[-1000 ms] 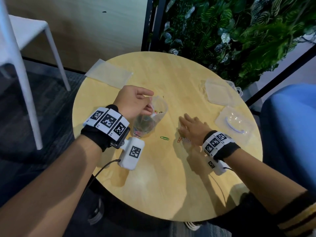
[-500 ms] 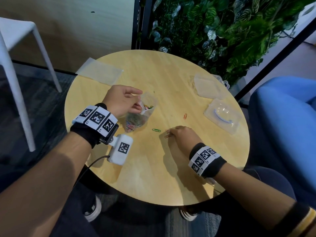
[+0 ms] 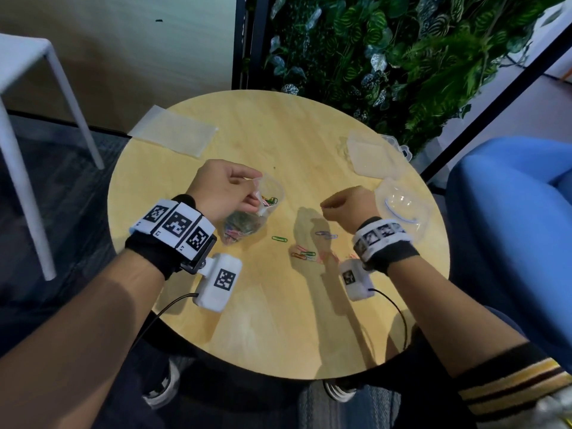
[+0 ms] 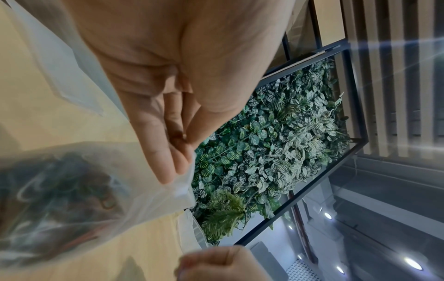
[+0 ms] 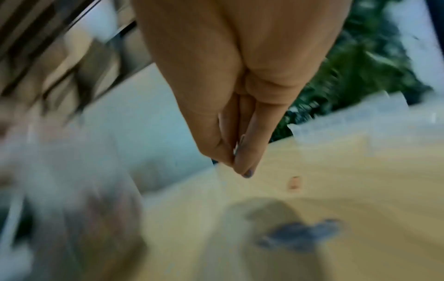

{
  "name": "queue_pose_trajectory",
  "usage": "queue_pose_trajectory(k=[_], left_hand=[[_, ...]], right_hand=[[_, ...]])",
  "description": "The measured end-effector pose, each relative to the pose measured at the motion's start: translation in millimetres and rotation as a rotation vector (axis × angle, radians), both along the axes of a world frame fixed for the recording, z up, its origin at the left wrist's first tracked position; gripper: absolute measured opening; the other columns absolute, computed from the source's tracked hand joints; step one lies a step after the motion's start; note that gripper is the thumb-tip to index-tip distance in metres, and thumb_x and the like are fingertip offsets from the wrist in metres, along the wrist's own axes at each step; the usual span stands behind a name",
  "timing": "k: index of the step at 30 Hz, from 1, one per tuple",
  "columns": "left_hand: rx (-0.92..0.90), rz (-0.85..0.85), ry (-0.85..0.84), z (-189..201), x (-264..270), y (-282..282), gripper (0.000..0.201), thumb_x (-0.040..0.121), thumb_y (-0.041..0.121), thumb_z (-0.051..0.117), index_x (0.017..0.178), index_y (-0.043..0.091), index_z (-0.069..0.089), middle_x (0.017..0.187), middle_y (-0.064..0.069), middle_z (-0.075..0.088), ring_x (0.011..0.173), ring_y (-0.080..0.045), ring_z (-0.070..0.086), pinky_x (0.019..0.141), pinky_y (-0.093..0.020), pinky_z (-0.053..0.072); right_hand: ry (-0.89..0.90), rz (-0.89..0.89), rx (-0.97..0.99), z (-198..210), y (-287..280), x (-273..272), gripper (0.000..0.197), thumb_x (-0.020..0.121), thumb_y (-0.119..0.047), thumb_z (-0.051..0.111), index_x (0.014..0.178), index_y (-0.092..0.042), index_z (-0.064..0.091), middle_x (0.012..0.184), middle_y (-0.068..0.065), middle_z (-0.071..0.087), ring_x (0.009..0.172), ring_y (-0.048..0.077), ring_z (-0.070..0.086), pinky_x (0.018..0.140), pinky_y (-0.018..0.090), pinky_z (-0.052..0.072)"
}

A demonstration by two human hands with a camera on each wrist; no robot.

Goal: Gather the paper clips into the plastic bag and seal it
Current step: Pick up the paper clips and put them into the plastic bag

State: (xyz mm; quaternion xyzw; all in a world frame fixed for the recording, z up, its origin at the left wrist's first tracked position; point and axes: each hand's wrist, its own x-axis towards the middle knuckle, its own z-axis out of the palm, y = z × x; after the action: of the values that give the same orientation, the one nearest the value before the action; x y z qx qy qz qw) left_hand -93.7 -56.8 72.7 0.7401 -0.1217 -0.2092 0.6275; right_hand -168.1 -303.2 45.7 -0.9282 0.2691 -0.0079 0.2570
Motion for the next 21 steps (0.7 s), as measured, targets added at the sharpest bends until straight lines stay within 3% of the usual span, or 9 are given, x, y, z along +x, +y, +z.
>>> queue_pose_trajectory(k=[3, 4, 7, 11, 14, 15, 17, 19, 21], left_hand=[[-0.012, -0.014, 0.000, 0.1, 0.0, -7.5, 0.020, 0.093, -0.001, 0.061, 0.109, 0.005, 0.070, 0.084, -0.019, 0.069, 0.066, -0.019, 0.072, 0.061, -0.022, 0.059], [-0.015, -0.018, 0.006, 0.0, 0.0, -10.1, 0.019, 0.093, 0.000, 0.061, 0.109, 0.005, 0.071, 0.083, -0.019, 0.070, 0.068, -0.021, 0.072, 0.061, -0.022, 0.059], [-0.025, -0.029, 0.029, -0.1, -1.2, -15.0, 0.018, 0.093, 0.001, 0.062, 0.110, 0.003, 0.070, 0.081, -0.018, 0.069, 0.070, -0.023, 0.072, 0.062, -0.024, 0.060], [-0.038, -0.030, 0.044, -1.1, -1.9, -13.5, 0.019, 0.092, 0.002, 0.063, 0.110, 0.001, 0.070, 0.079, -0.017, 0.070, 0.067, -0.019, 0.072, 0.063, -0.023, 0.059], [-0.041, -0.024, 0.045, -2.3, -0.7, -11.3, 0.021, 0.093, 0.001, 0.063, 0.113, -0.001, 0.069, 0.080, -0.017, 0.070, 0.067, -0.017, 0.072, 0.064, -0.023, 0.060], [-0.039, -0.020, 0.041, -2.2, -0.5, -10.5, 0.021, 0.093, 0.001, 0.062, 0.113, -0.001, 0.069, 0.080, -0.017, 0.070, 0.067, -0.017, 0.072, 0.064, -0.023, 0.060], [-0.039, -0.012, 0.036, -0.2, 0.4, -9.2, 0.020, 0.093, 0.001, 0.061, 0.112, 0.002, 0.070, 0.080, -0.017, 0.071, 0.069, -0.019, 0.073, 0.064, -0.023, 0.060], [-0.044, -0.002, 0.036, 1.7, 2.3, -8.4, 0.020, 0.093, 0.001, 0.061, 0.112, 0.002, 0.070, 0.080, -0.017, 0.071, 0.069, -0.020, 0.073, 0.064, -0.023, 0.059], [-0.044, 0.015, 0.031, 2.3, 5.1, -7.5, 0.020, 0.093, 0.000, 0.061, 0.112, 0.001, 0.070, 0.080, -0.018, 0.070, 0.067, -0.019, 0.072, 0.062, -0.022, 0.059]], right_hand=[[-0.335, -0.113, 0.750, 25.2, 22.1, 4.4, 0.008, 0.078, 0.003, 0.075, 0.085, 0.004, 0.072, 0.081, 0.018, 0.070, 0.064, 0.019, 0.070, 0.073, 0.028, 0.061], [-0.370, -0.081, 0.834, 30.0, 30.4, 8.0, 0.007, 0.077, 0.004, 0.075, 0.084, 0.003, 0.072, 0.081, 0.018, 0.069, 0.063, 0.019, 0.070, 0.073, 0.029, 0.061], [-0.349, 0.110, 0.506, 35.2, 51.8, 19.5, 0.008, 0.072, -0.012, 0.080, 0.076, -0.018, 0.078, 0.075, 0.009, 0.075, 0.070, 0.024, 0.071, 0.070, 0.029, 0.060], [-0.252, 0.440, 0.009, 32.1, 77.6, 26.3, 0.015, 0.082, -0.012, 0.068, 0.088, -0.018, 0.080, 0.072, -0.001, 0.074, 0.060, 0.008, 0.062, 0.057, 0.006, 0.044], [-0.093, 0.594, -0.163, 34.2, 88.0, 29.7, 0.027, 0.086, -0.006, 0.054, 0.093, -0.016, 0.078, 0.052, -0.012, 0.056, 0.047, 0.007, 0.042, 0.055, 0.017, 0.032], [-0.082, 0.614, -0.196, 37.0, 89.0, 29.4, 0.030, 0.086, -0.003, 0.052, 0.093, -0.016, 0.078, 0.051, -0.016, 0.049, 0.046, 0.006, 0.040, 0.056, 0.020, 0.031], [-0.142, 0.594, -0.166, 44.8, 85.4, 26.5, 0.031, 0.084, 0.000, 0.052, 0.092, -0.016, 0.078, 0.058, -0.017, 0.055, 0.049, 0.001, 0.049, 0.060, 0.019, 0.039], [-0.262, 0.455, 0.093, 48.8, 71.8, 21.0, 0.031, 0.082, 0.002, 0.052, 0.088, -0.015, 0.077, 0.070, -0.011, 0.069, 0.061, 0.002, 0.066, 0.069, 0.018, 0.054], [-0.349, 0.262, 0.199, 44.2, 49.4, 16.6, 0.030, 0.081, 0.002, 0.052, 0.088, -0.013, 0.077, 0.077, 0.000, 0.075, 0.072, 0.011, 0.072, 0.079, 0.032, 0.059]])
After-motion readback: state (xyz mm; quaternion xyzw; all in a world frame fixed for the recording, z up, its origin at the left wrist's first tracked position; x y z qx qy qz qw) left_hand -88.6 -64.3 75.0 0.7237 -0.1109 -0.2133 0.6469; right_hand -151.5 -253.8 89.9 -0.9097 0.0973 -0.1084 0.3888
